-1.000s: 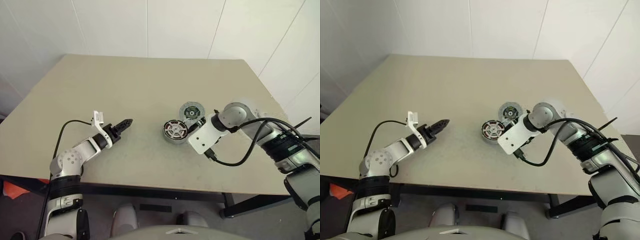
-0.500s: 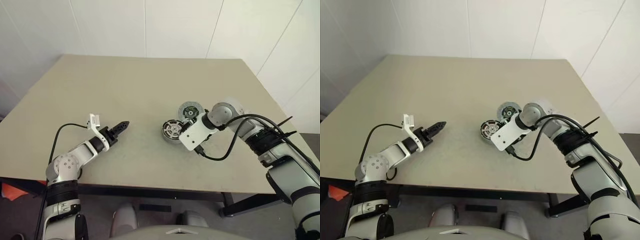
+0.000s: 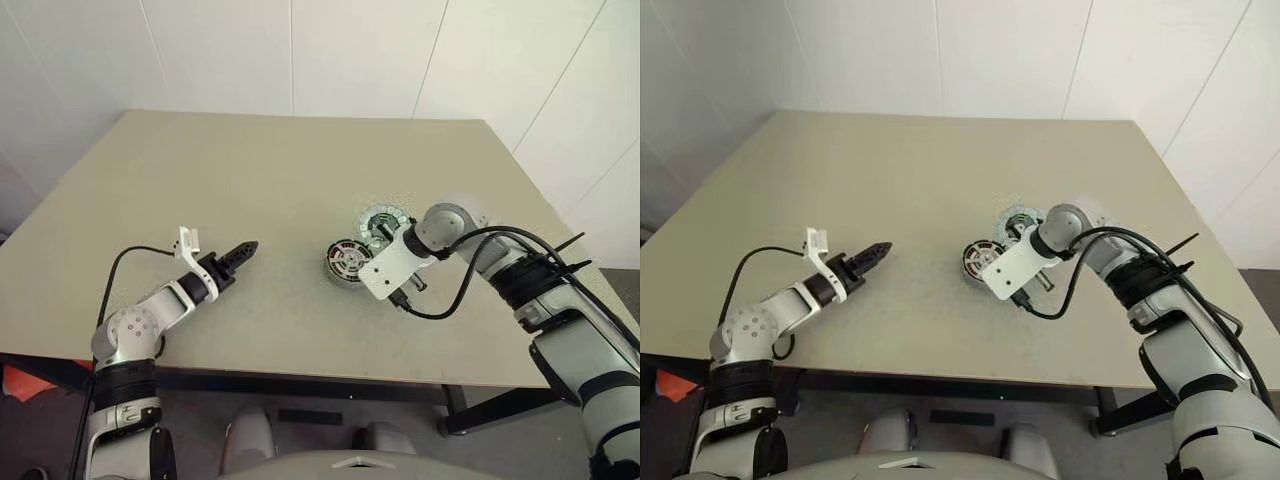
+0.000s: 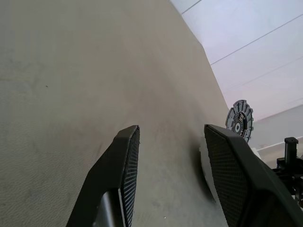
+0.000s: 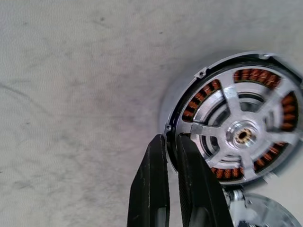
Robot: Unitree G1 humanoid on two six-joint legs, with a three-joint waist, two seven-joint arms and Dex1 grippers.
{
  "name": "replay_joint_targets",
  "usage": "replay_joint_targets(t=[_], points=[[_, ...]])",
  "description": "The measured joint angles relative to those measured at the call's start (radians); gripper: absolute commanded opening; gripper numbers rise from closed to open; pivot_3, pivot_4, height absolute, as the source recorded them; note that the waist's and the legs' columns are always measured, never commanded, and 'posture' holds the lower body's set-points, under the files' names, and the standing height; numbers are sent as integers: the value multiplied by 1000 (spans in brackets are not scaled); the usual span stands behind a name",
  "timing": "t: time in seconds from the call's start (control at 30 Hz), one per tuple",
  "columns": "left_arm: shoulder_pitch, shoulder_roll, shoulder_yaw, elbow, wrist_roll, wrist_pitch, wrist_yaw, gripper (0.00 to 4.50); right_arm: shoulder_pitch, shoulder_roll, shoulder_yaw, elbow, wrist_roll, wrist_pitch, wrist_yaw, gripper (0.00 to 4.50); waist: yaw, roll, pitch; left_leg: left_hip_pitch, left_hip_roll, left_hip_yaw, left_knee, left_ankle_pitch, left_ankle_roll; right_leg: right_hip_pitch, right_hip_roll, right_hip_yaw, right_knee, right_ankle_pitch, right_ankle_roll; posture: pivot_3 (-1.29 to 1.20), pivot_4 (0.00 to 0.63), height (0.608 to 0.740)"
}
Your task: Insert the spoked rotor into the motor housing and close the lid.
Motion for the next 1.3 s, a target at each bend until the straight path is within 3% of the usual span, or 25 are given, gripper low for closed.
replay_joint_targets(t=[0.37,0.53,0.67,0.8,1.03,1.3], points=[[-20,2,-3,32,3,-5,-2,2299,2,7,-1,5,-4,32,-24,13,-2,0,0,1,0,0,0,0,0,0,0,0,1,1,-1,0,0,740],[-23,1,-9,39,5,-7,-3,2299,40,21,-37,-55,5,170,-31,13,-5,0,0,2,0,0,0,0,0,-1,1,0,1,1,-2,0,0,740],[-26,-1,-11,41,7,-13,-4,2299,98,42,-89,-177,61,426,-7,13,-3,1,1,1,1,0,-1,0,0,-2,2,1,1,1,-2,0,0,740],[-27,-8,-15,42,9,-15,-4,2299,114,99,-156,-340,160,828,17,13,0,2,1,-4,2,0,-2,0,0,-7,3,1,0,1,-2,0,0,740],[-26,-19,-29,43,14,-26,-4,2299,-14,176,-228,-468,261,1506,-84,13,14,3,2,-5,1,0,-3,4,-6,-8,2,1,-1,1,-2,0,0,740],[-26,-23,-32,45,18,-36,-4,2299,-58,186,-233,-527,444,1944,-202,13,26,3,2,-3,2,0,-7,8,-13,-9,3,1,-1,2,-2,0,0,740]])
